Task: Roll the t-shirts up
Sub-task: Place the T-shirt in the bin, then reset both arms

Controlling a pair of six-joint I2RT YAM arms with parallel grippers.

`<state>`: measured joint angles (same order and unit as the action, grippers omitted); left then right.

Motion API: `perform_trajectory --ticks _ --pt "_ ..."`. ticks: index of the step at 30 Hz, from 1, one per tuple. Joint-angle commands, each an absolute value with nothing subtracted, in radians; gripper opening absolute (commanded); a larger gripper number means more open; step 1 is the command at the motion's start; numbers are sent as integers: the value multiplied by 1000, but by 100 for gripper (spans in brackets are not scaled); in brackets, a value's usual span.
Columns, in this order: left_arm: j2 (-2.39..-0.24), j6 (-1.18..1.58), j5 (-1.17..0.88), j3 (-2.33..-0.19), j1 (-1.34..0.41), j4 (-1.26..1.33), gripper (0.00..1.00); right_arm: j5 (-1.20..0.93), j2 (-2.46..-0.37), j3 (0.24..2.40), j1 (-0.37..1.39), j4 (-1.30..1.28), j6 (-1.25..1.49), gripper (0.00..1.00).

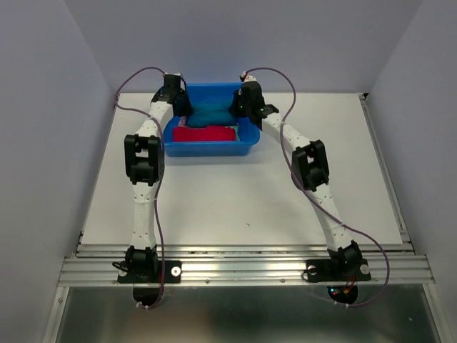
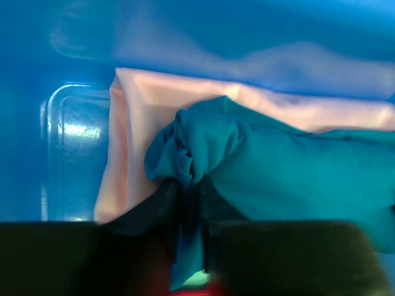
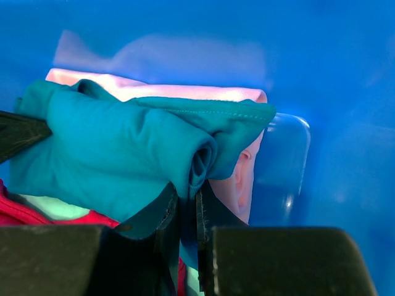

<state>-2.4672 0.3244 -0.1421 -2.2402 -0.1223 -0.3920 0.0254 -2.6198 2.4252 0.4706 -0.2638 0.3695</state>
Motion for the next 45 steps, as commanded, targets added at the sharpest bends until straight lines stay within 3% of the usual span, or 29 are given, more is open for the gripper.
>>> perform_trajectory --ticks 1,2,3,4,8,10,15,27,36,45 --pt "-2464 330 -141 -2289 -107 -393 35 34 -2622 2451 462 -201 360 32" --pt "-2456 328 -140 -2287 -107 -394 50 29 -2619 2450 462 -201 359 46" --pt "-2448 328 -140 -2283 -107 -393 54 28 -2617 2448 462 -202 357 46" --pt "-2441 327 -138 -2273 -107 -391 56 25 -2614 2445 462 -202 356 53" --pt "-2390 324 -130 -2261 -107 -397 58 26 -2585 2430 462 -201 350 60" --pt "-2353 325 -126 -2243 -107 -394 58 37 -2545 2407 462 -201 333 71" --pt "-2269 327 -97 -2194 -107 -374 57 64 -2456 2341 462 -199 292 77" --pt "-2246 348 -169 -2175 -130 -339 55 81 -2365 2254 462 -120 336 78" --pt "-2299 383 -268 -2161 -140 -238 51 9 -2483 2378 462 -129 382 49" --pt "-2405 419 -299 -2180 -150 -180 49 14 -2612 2402 462 -61 443 50"
